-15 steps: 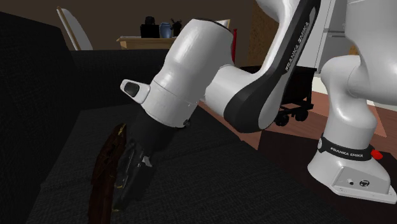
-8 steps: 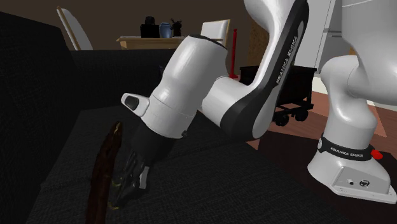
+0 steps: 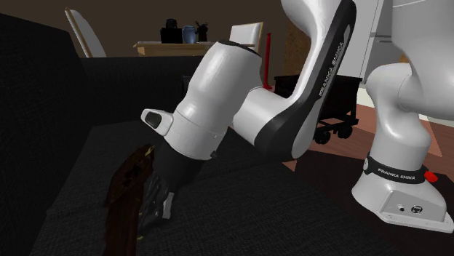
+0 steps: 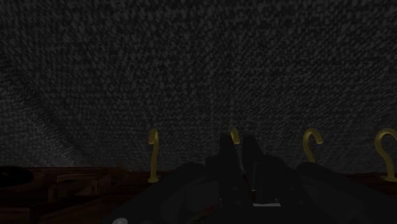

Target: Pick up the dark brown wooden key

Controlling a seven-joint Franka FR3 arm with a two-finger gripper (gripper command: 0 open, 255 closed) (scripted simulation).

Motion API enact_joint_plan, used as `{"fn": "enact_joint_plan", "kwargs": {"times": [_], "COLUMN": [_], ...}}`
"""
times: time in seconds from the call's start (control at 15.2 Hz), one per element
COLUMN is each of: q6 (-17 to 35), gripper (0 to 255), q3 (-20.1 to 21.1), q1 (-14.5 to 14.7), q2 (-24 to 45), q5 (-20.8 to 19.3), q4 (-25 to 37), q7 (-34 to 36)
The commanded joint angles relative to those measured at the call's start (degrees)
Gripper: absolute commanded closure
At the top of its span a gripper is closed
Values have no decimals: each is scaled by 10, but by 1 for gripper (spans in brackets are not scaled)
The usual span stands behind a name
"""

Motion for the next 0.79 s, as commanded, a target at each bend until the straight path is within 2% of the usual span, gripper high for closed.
{"fn": "enact_joint_plan", "kwargs": {"times": [0.0, 0.33, 0.73], "q6": [-7, -42, -83], "gripper": [255, 255, 255], "q3": [11, 83, 158], "q1": [-6, -69, -131], "q2": [-8, -42, -81], "q5": [3, 42, 112], "q4": [-6, -11, -12], "q7": [-2, -40, -100]}}
